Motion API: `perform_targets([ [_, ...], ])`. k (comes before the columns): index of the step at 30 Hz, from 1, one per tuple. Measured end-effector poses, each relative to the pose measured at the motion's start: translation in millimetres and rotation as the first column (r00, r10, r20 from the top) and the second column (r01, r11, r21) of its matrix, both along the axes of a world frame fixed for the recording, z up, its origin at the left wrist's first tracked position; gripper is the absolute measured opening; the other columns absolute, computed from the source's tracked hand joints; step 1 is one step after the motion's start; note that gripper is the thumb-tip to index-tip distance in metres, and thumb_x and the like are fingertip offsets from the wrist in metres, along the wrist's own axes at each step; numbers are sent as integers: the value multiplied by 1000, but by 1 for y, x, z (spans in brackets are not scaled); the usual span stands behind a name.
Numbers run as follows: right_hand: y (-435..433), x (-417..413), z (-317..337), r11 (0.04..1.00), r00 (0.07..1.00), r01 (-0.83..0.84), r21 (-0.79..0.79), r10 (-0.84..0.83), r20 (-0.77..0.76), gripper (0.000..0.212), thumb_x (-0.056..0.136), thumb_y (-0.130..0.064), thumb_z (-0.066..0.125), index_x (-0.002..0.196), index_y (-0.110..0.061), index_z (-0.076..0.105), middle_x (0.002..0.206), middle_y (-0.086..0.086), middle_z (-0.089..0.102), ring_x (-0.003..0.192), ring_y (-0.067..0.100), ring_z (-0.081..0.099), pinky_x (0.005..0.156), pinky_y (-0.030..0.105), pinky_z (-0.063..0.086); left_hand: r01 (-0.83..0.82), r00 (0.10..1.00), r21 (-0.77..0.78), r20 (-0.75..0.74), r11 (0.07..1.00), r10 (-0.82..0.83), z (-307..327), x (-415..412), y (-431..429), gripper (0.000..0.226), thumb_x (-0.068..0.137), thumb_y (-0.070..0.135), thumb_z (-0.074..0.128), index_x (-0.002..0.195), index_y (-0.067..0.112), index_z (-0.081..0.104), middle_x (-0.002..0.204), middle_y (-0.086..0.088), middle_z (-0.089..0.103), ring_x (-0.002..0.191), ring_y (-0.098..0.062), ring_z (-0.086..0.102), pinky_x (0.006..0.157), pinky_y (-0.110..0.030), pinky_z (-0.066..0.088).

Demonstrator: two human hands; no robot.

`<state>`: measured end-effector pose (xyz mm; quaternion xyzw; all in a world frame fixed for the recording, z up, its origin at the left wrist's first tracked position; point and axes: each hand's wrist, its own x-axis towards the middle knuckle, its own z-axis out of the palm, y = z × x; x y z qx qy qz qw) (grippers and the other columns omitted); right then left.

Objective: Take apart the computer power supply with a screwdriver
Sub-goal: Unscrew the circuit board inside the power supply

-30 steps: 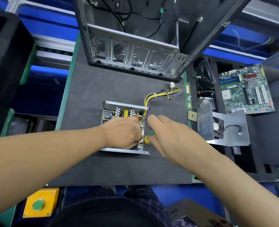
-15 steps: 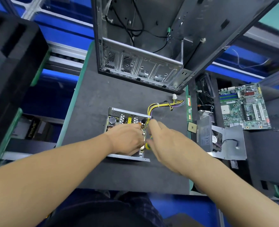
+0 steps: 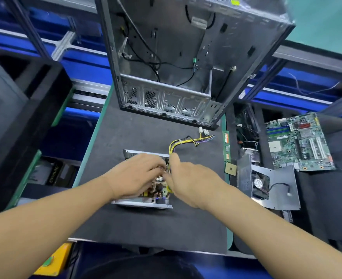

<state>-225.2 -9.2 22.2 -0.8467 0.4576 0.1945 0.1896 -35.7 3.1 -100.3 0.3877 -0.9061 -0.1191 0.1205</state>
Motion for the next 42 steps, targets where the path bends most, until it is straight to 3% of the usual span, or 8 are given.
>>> perform_targets([
  [3, -2, -2, 5, 985, 1000, -10, 169, 6, 26, 13, 99, -19, 41, 106, -13, 32, 104, 8, 38, 90, 33, 49, 66, 40, 36, -416, 907, -60, -97, 907, 409, -4, 30, 9, 28, 90, 15, 47, 115, 11, 58, 131, -6, 52, 121, -27, 47, 100, -45, 41],
  [8, -5, -2, 9, 967, 1000, 13, 253, -15, 9, 27, 97, -23, 44, 118, -11, 33, 113, 6, 34, 106, 32, 45, 80, 44, 44, -872, 444, 199, -65, 447, 894, -37, 52, 43, 32, 93, 9, 58, 124, 1, 57, 137, -14, 47, 122, -37, 46, 103, -51, 39],
  [17, -7, -1, 2, 999, 998, -20, -33, 19, -52, 19, 105, -30, 34, 111, -12, 32, 95, 8, 46, 68, 29, 45, 53, 34, 34, -786, 602, 39, 278, 617, 749, -78, 44, 69, 56, 98, 38, 26, 139, 9, 50, 153, -12, 40, 144, -32, 32, 105, -50, 33],
  [23, -14, -4, 7, 941, 1000, 9, 338, -4, -15, 24, 94, -13, 45, 115, -19, 35, 111, -2, 34, 100, 23, 39, 86, 46, 45, -795, 591, 40, 276, 605, 758, -84, 46, 68, 53, 97, 37, 28, 141, 15, 48, 154, -7, 38, 146, -26, 29, 106, -47, 30],
  [28, -5, 1, 8, 976, 986, 165, 143, -160, -46, 34, 100, -52, 37, 104, -19, 28, 102, 3, 40, 90, 29, 44, 71, 40, 36, -800, 591, 56, 248, 598, 768, -80, 46, 70, 54, 95, 36, 28, 140, 16, 49, 153, -7, 39, 146, -25, 29, 107, -47, 31],
  [32, 1, 6, 6, 979, 988, 154, 131, -155, -1, 26, 104, -41, 33, 95, -17, 25, 75, 3, 48, 62, 25, 47, 55, 40, 33, -805, 588, 90, 243, 586, 771, -76, 46, 71, 56, 94, 37, 27, 140, 17, 50, 155, -6, 38, 147, -24, 27, 108, -46, 29],
  [38, 3, 6, 10, 927, 963, 269, 262, -267, -44, 19, 96, -21, 48, 106, -24, 32, 109, 0, 38, 86, 22, 44, 75, 39, 41, -802, 593, 96, 249, 590, 765, -76, 45, 70, 57, 91, 36, 29, 140, 15, 51, 155, -9, 39, 147, -25, 28, 106, -47, 31],
  [42, 17, 12, 8, 911, 914, 403, 84, -395, -96, 38, 97, -57, 37, 100, -21, 28, 96, 3, 43, 83, 30, 48, 66, 40, 38, -793, 600, 77, 271, 604, 753, -77, 46, 69, 57, 91, 36, 31, 141, 14, 50, 155, -10, 38, 146, -26, 28, 106, -47, 31],
])
